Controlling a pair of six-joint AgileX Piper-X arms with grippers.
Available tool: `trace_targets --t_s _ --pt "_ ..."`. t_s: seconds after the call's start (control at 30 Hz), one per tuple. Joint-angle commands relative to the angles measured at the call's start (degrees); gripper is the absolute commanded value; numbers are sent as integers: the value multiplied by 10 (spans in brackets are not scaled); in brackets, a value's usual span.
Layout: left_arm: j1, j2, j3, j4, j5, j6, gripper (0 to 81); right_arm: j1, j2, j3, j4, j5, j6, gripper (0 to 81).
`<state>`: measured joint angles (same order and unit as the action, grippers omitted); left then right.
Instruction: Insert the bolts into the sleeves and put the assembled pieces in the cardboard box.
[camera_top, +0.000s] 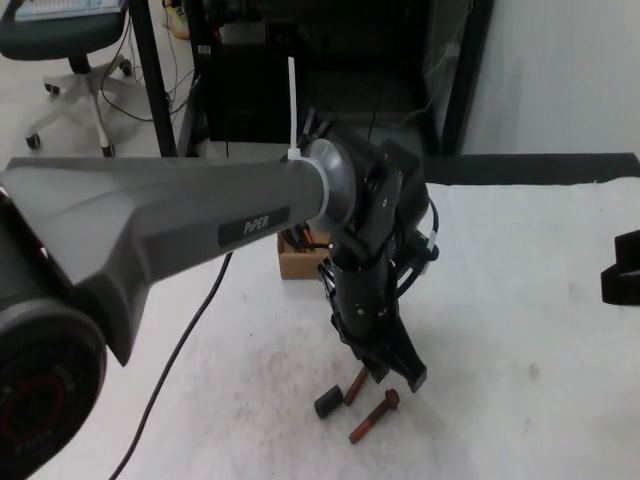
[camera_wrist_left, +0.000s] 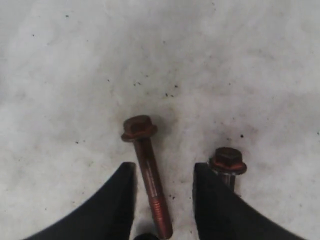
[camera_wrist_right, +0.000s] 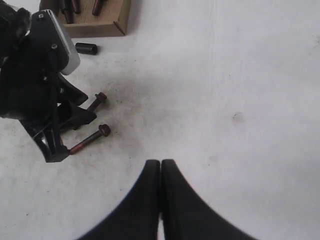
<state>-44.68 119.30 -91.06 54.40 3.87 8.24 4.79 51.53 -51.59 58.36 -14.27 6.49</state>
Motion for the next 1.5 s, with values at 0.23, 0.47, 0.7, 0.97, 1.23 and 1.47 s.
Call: trace_targets --t_s 0.23,0.47,0.7,0.97,1.23,1.47 --pt "0 -2 -2 -24 -22 -28 359 -2 -5 0 -4 -9 -5 8" --pt "1 1 -2 -27 -22 -49 359 -2 -5 0 -4 -9 -5 8" --pt "1 19 -2 -6 -21 -67 359 -2 -5 0 -4 -9 -5 8" --pt "1 22 -2 -27 -21 -70 359 -2 -5 0 -4 -9 -5 8" --pt "1 34 -2 -25 -21 -70 359 -2 -5 0 -4 -9 -12 8" --pt "1 36 -2 -30 -21 -70 313 -2 -5 0 -4 -9 -19 8"
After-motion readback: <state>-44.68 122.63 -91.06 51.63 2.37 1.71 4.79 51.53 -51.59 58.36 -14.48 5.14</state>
